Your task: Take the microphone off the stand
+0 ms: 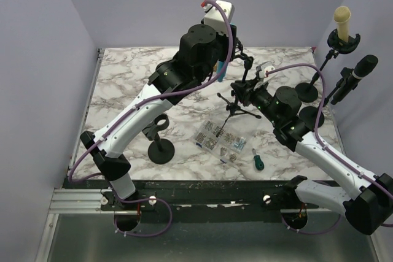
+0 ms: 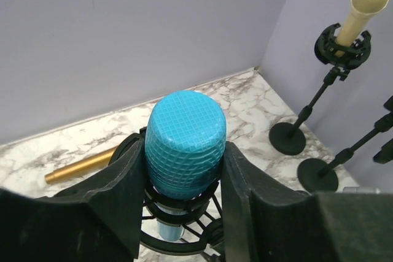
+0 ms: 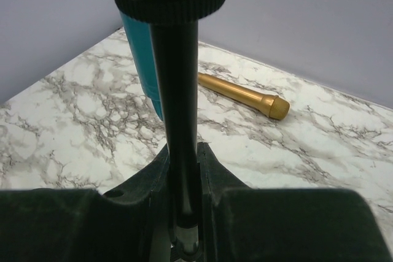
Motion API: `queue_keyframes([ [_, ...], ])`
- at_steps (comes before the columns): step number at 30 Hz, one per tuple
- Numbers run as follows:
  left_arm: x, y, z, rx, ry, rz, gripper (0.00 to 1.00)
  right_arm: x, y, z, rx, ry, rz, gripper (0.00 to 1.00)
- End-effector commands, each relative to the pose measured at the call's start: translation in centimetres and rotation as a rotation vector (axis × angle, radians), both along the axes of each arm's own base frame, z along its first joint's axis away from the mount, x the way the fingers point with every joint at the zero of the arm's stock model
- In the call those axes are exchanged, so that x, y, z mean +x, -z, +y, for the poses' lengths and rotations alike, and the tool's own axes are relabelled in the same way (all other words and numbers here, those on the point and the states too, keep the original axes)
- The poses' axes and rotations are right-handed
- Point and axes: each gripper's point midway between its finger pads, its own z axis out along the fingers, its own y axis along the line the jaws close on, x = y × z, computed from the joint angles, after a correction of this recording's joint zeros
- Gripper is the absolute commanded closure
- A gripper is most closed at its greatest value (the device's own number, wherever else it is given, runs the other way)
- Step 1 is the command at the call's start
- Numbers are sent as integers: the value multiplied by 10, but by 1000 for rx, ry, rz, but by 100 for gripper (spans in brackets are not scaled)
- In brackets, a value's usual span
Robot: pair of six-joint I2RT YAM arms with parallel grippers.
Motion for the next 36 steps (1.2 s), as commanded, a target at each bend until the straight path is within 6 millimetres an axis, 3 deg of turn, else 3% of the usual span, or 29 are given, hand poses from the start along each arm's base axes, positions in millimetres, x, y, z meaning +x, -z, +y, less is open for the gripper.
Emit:
queue_keyframes([
  [1,-2,-19,0,11,-25,-71,71,-7,-33,3,67,-27,-87,99],
  [3,-5,-28,0,16,-25,-97,80,-6,-30,4,61,-28,-80,99],
  [7,-17,-51,0,32,-19,-163,85,-2,-23,7,49,-30,-70,99],
  [12,-33,-86,5,75,-64,-289,98,0,-17,11,41,-46,-59,99],
  [16,-45,-113,12,77,-119,-375,100,2,-13,14,28,-56,-51,99],
  [22,-75,-182,48,-71,-164,-491,100,6,-4,18,11,-61,-36,99],
  [26,-99,-215,74,-229,-108,-508,100,8,0,22,3,-75,-27,99],
  [31,-117,-229,115,-368,-124,-474,100,6,-8,12,30,-30,-54,99],
  [36,-106,-205,158,-398,-254,-394,100,2,-27,-26,124,137,-137,99],
])
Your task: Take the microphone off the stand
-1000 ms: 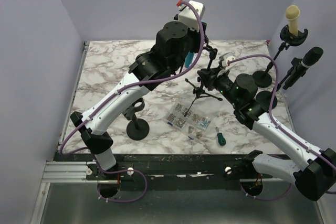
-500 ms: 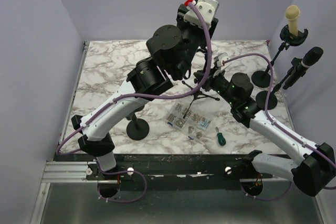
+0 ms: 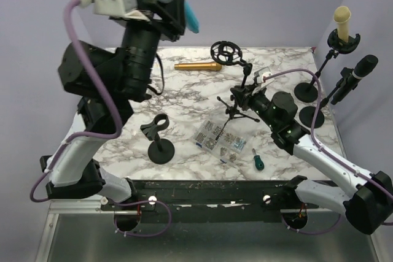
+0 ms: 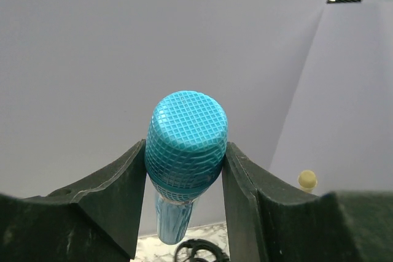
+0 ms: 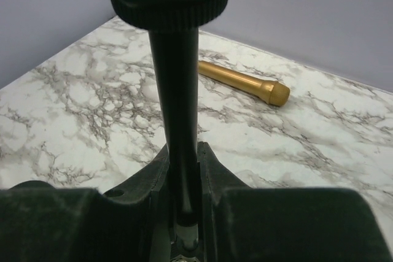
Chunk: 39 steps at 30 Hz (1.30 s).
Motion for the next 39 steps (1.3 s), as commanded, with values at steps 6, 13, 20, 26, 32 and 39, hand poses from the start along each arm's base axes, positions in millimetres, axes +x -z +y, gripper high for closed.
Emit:
queue_keyframes([
  [6,52,96,77,-233,-32,360,100,-15,-65,-52,208,211,-220,99],
  [13,97,203,124,-525,-18,605,100,-16,-67,-59,222,238,-230,99],
  [20,146,252,122,-251,-66,658,100,-16,-67,-60,225,242,-232,99],
  [26,199,319,104,166,-52,671,100,-27,-77,-71,270,261,-267,100],
  [32,234,404,68,584,50,705,100,-31,-81,-80,293,293,-289,100],
  [39,245,485,0,1111,94,669,100,-32,-83,-87,305,318,-300,99],
])
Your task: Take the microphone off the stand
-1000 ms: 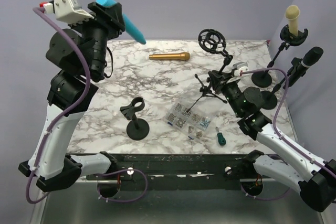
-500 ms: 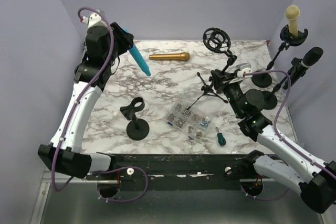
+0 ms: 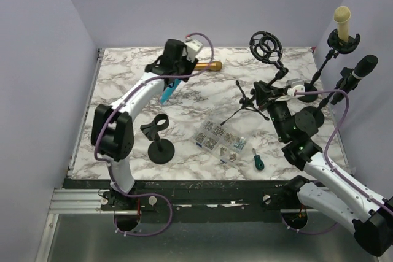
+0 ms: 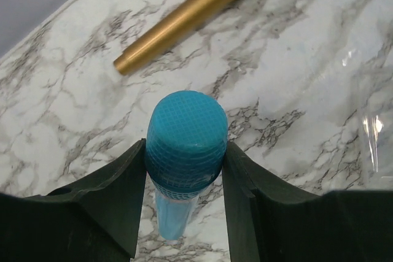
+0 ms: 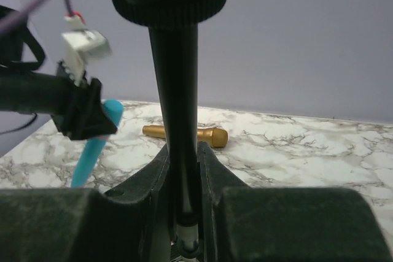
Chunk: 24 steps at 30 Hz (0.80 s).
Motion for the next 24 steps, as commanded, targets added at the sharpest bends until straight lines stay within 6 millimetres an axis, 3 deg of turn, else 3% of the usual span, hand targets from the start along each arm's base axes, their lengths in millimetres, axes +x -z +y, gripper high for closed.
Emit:
queue_keyframes([
  [1,7,12,-46,344,230,-102,100,-9,-33,-13,94,37,-107,99],
  [11,29,63,-100,509,340,-74,100,-29,-49,-59,201,189,-167,99],
  [24,50,109,-133,634,392,-71,100,-23,-44,-61,191,219,-149,99],
])
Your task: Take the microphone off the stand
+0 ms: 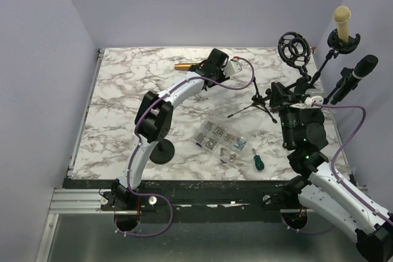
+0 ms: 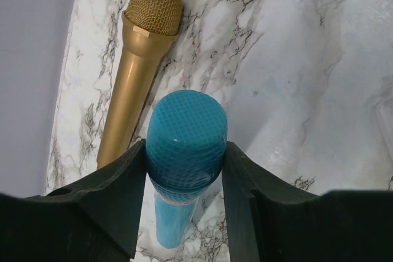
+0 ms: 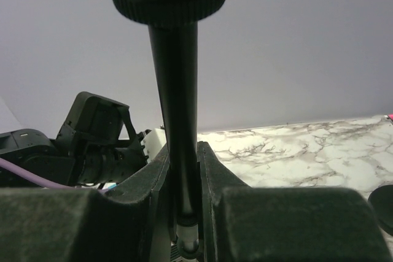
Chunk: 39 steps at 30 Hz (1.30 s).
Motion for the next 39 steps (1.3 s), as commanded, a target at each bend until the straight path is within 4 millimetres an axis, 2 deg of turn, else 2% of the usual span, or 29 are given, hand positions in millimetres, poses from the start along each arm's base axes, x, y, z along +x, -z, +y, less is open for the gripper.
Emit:
queue_keyframes([
  [1,5,6,-4,63,10,-23,100,-4,-25,-8,64,29,-80,99],
  [5,5,18,-10,62,11,-7,97,-1,-22,-6,57,32,-72,99],
  [9,3,23,-20,50,22,1,90,2,-19,-5,53,37,-64,100],
  [12,2,25,-28,44,28,-1,81,4,-17,-5,49,39,-60,99],
  [16,2,26,-28,41,14,-1,70,3,-18,-5,52,41,-61,99],
  [23,5,13,-22,45,-6,-38,50,4,-17,-4,51,36,-59,99],
  [24,4,13,-22,46,-7,-40,46,4,-17,-4,51,35,-60,99],
  [25,4,12,-22,48,-7,-41,37,4,-17,-4,50,34,-59,99],
  [28,3,9,-21,40,-13,-44,32,3,-18,-4,52,32,-61,99],
  [30,2,6,-21,31,-12,-44,21,3,-19,-4,53,30,-62,99],
  [34,0,-4,-22,14,-12,-51,15,3,-18,-3,51,29,-60,99],
  [39,-6,-24,-21,-6,-2,-66,13,2,-19,-3,56,26,-63,99],
])
